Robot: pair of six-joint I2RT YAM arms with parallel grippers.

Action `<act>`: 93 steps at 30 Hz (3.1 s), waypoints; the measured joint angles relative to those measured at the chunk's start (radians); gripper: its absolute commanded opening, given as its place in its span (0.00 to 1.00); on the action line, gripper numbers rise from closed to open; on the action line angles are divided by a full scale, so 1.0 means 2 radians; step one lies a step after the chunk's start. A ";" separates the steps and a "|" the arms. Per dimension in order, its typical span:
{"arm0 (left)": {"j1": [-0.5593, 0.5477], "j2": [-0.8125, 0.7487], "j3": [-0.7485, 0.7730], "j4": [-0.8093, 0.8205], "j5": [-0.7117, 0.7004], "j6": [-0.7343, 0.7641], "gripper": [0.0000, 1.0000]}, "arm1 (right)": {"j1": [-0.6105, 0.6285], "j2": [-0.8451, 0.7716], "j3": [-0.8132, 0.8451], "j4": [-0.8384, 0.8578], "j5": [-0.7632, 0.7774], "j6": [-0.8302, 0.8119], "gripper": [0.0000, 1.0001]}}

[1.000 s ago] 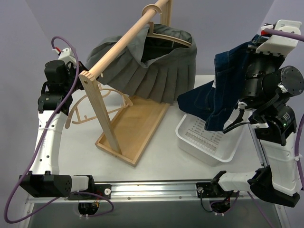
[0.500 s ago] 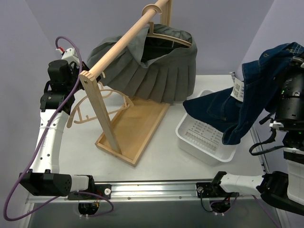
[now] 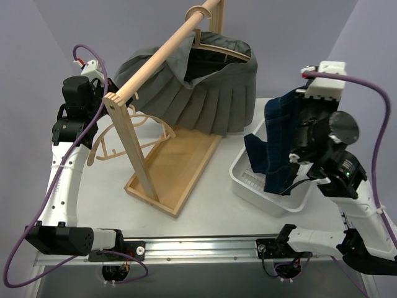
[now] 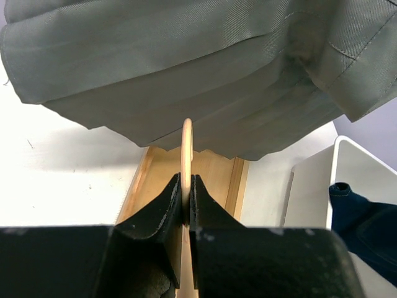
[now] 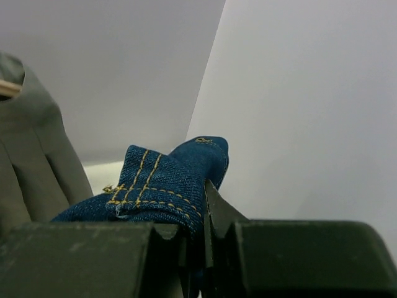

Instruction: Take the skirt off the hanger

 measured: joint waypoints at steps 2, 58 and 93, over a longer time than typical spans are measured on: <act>0.000 0.000 0.001 -0.001 0.001 0.000 0.02 | -0.003 -0.008 -0.039 -0.016 0.003 0.034 0.00; 0.022 -0.010 -0.079 0.208 0.327 -0.168 0.02 | -0.229 0.110 -0.215 -0.075 -0.979 0.447 0.92; 0.069 -0.013 -0.064 0.106 0.228 -0.159 0.94 | -0.136 0.117 -0.196 -0.119 -0.893 0.393 0.00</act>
